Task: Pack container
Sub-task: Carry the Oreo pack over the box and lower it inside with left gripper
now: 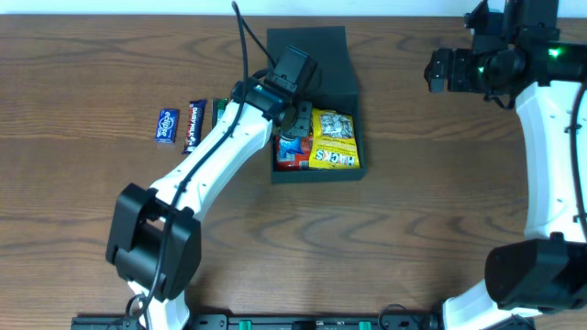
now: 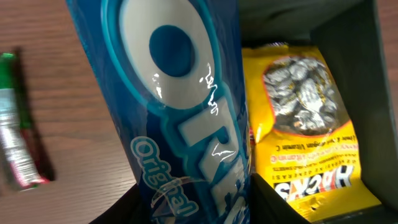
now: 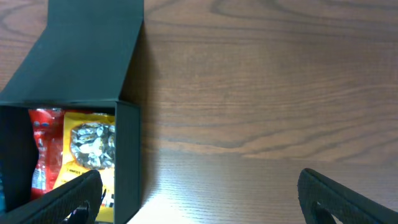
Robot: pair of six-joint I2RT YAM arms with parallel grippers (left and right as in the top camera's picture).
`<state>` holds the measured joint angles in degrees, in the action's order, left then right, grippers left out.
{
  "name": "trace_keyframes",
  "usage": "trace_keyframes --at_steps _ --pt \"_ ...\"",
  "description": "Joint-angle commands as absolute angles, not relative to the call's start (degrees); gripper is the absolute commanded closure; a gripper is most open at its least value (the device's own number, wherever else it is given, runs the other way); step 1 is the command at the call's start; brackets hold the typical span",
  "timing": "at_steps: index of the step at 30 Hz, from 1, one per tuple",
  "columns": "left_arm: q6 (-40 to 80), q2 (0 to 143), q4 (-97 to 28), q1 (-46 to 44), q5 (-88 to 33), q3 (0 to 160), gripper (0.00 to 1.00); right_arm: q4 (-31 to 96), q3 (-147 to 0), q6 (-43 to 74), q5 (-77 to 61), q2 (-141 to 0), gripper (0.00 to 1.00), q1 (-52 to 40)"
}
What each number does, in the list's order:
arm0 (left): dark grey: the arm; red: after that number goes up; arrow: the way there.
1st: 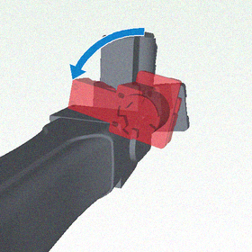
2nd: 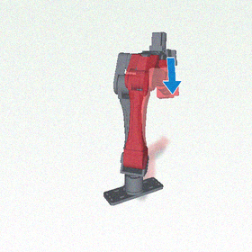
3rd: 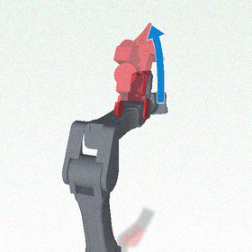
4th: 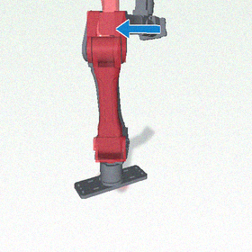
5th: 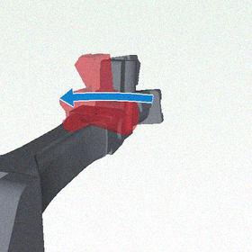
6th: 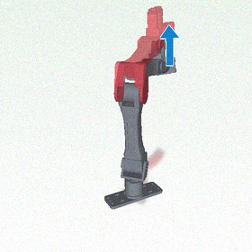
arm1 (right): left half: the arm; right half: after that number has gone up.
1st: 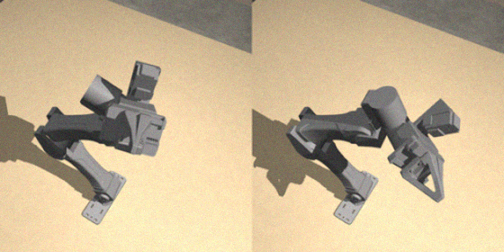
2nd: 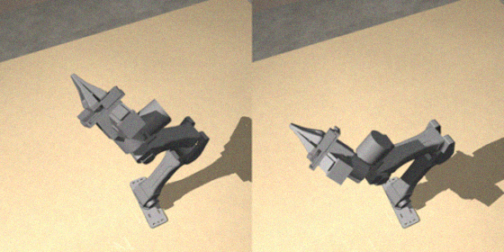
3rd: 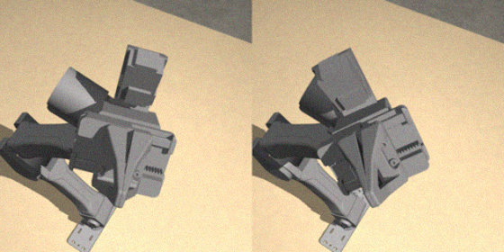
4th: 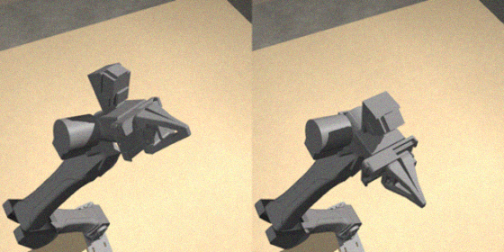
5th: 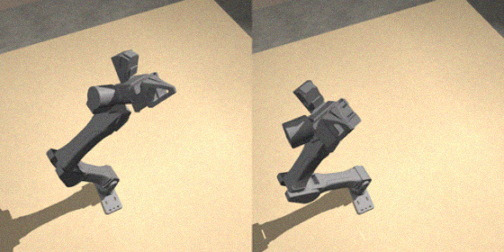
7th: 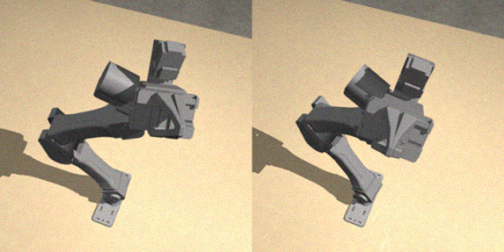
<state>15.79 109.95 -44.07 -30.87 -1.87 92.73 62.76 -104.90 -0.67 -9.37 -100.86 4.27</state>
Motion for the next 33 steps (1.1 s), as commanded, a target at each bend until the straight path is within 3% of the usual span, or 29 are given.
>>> trace_keyframes --at_steps 1,9,25,27,28,30,33 --pt "14.4 111.1 -45.0 -30.9 -4.8 94.6 0.74 62.8 -105.4 -0.9 -9.4 -99.9 0.01 4.5" --pt "18.0 113.7 -46.5 -30.8 -5.0 94.5 0.77 62.6 -105.4 -0.9 -9.4 -99.9 0.01 4.5" --pt "15.9 116.1 -49.3 -30.7 -2.4 94.5 0.71 62.7 -105.4 -0.9 -9.4 -99.9 0.01 4.5" --pt "15.1 116.1 -49.3 -30.7 -2.4 94.5 0.64 62.6 -105.4 -0.9 -9.4 -99.9 0.01 4.5" --pt "14.7 116.1 -49.3 -30.7 -2.5 94.5 0.47 62.6 -105.4 -0.9 -9.4 -99.9 0.01 4.5" --pt "13.6 116.1 -49.3 -30.7 -2.4 94.5 0.31 62.6 -105.4 -0.9 -9.4 -99.9 0.01 4.5" --pt "12.8 116.1 -49.3 -30.7 -2.5 94.7 0.25 62.7 -105.4 -0.9 -9.4 -99.9 0.01 4.5"
